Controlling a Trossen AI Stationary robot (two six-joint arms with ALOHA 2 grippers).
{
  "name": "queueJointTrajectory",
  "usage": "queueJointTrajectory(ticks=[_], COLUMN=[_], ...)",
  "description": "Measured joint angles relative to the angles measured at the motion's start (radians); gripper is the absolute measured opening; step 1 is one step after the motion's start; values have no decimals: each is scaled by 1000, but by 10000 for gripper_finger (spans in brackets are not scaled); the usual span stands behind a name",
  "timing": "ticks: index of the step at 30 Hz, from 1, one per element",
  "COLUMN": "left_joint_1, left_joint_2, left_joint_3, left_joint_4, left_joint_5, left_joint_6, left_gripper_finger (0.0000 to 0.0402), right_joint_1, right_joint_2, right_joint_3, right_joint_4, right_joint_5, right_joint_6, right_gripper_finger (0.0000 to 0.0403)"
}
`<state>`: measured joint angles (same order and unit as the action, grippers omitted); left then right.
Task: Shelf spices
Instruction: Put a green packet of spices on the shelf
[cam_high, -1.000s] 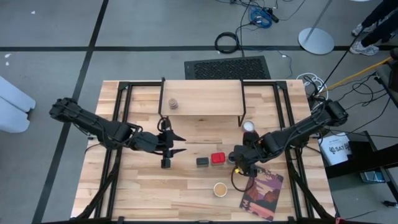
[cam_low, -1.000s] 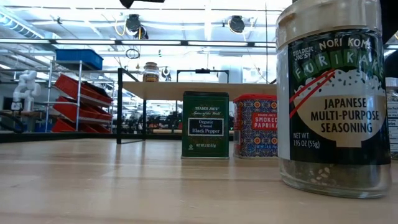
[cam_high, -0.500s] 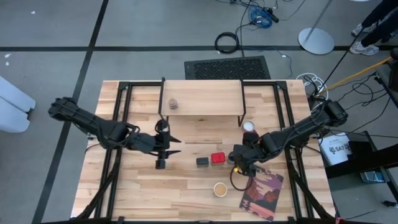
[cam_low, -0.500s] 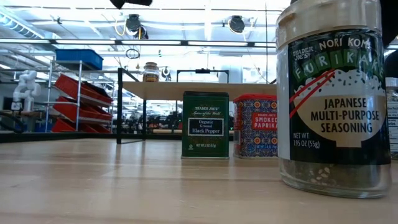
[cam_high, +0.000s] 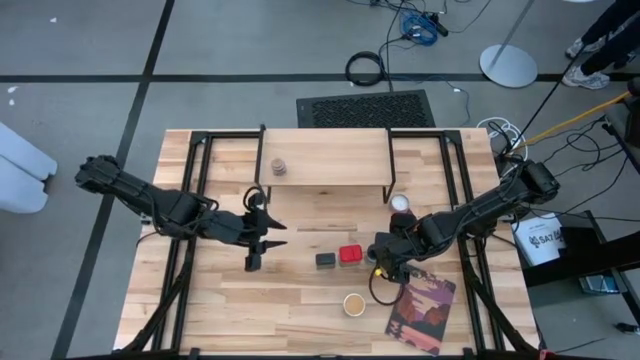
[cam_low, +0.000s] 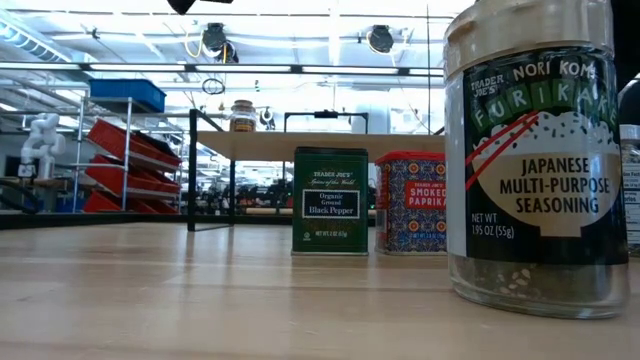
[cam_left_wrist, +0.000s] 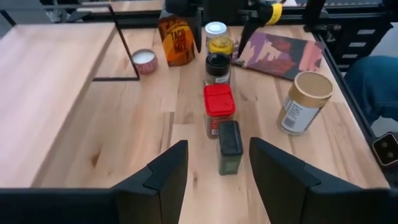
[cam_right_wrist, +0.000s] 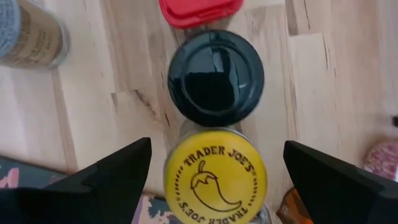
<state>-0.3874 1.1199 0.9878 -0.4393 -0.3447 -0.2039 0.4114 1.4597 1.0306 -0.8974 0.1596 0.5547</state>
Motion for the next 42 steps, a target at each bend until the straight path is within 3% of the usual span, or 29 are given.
queueJointTrajectory(ticks=[5,9,13,17,21,31,42], left_joint_1=[1,1,1,1,10,27,35], left_joint_2=[58,156,251,320,383,498,569], left_joint_3=[1,1,1,1,1,1,1], left_joint_4=[15,59,152,184,246,331,336], left_joint_5=[5,97,93,26,21,68,25], left_joint_6=[-52,-53,-49,-26,-26,-66,-48], left_gripper_finger=[180,188,227,272,295,297,297], right_joint_1=[0,0,0,0,0,0,0], right_joint_2=[0,0,0,0,0,-1,-1], right_joint_3=[0,0,0,0,0,1,3], right_joint_4=[37,39,39,40,39,24,18], right_joint_5=[23,27,27,28,28,24,23], right_joint_6=[-23,-38,-38,-36,-39,-35,-32], right_gripper_finger=[353,352,352,352,352,352,352])
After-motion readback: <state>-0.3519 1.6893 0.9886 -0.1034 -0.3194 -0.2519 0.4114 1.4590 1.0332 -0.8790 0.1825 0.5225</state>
